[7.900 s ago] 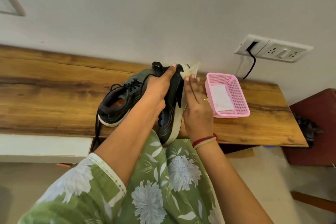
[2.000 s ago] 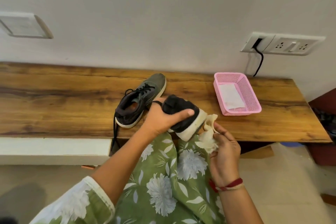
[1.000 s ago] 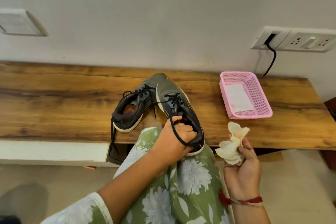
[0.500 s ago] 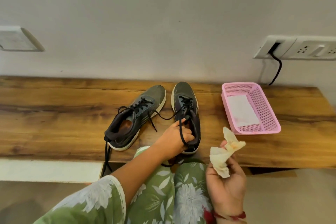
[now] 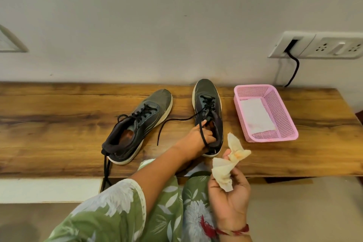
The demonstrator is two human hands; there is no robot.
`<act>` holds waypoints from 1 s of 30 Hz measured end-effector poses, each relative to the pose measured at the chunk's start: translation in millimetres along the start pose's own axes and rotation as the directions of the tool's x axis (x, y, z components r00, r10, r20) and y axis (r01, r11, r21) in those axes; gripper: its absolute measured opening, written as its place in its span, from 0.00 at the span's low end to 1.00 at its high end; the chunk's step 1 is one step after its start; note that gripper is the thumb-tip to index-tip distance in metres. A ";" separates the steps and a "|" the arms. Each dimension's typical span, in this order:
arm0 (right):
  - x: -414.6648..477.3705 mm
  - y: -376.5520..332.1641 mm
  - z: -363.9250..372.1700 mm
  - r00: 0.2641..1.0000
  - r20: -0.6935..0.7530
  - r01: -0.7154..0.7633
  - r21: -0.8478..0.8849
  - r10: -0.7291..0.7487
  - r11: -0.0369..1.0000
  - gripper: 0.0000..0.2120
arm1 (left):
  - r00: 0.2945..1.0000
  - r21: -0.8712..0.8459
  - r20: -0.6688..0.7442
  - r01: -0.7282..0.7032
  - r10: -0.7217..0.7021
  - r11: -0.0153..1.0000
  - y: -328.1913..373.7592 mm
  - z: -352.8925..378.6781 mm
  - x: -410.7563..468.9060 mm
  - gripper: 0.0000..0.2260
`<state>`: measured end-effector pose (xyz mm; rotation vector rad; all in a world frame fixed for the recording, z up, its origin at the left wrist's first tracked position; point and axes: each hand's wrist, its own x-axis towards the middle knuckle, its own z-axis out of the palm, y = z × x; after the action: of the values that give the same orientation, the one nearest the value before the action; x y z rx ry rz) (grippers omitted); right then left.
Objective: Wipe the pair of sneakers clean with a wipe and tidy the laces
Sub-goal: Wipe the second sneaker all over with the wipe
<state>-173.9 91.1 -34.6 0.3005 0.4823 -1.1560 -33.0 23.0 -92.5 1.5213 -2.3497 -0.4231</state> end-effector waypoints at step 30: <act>14.1 46.2 -7.1 0.994 0.013 0.059 -0.901 -0.109 0.430 0.07 | 0.606 -0.181 -0.285 0.727 -0.742 0.663 -34.4 -88.9 -157.7 0.17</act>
<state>-128.1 100.7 -48.8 -0.6744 1.1113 -0.8239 93.1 147.1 -40.9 2.2931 -1.3407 -0.3429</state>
